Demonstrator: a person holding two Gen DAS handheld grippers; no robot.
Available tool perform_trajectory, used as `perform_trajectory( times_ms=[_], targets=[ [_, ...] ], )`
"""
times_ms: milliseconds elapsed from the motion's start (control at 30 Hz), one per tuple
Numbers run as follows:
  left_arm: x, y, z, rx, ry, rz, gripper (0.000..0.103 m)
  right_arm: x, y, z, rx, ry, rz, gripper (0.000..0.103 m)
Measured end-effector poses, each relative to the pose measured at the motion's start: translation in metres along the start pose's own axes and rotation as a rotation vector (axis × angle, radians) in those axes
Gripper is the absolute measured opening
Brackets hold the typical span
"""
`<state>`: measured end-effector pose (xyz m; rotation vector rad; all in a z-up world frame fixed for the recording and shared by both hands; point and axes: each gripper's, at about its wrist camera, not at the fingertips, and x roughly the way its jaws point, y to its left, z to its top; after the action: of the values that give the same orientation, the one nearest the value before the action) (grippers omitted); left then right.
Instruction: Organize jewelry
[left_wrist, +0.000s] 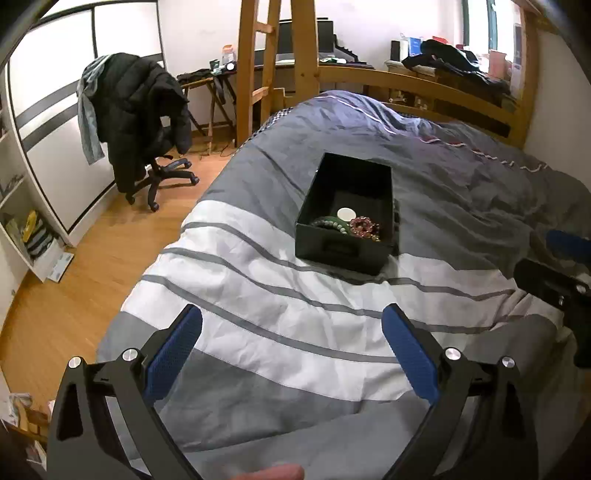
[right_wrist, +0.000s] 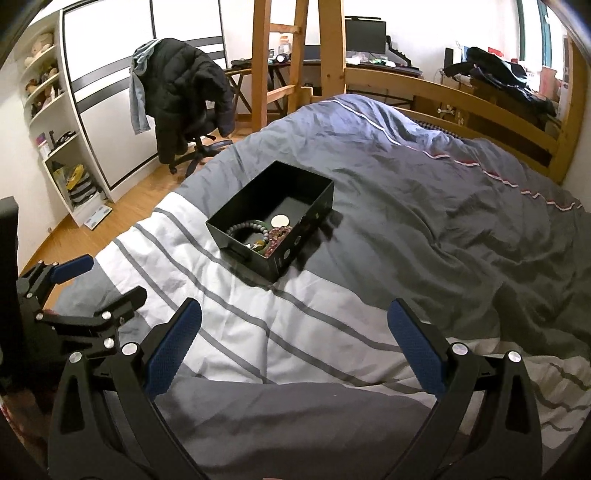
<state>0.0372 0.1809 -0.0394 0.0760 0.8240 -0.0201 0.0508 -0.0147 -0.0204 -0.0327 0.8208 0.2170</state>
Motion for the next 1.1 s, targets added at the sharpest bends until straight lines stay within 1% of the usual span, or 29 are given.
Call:
perform_trajectory(
  times_ms=[167,1100],
  targets=[
    [0.001,0.002,-0.001,-0.013,0.002,-0.017,0.096,0.001,0.002,0.0,0.003,-0.004,0.007,0.099],
    [-0.001,-0.008,-0.004,0.024,-0.015,0.005,0.096,-0.001,0.007,0.001,0.009,-0.006,0.008,0.099]
  ],
)
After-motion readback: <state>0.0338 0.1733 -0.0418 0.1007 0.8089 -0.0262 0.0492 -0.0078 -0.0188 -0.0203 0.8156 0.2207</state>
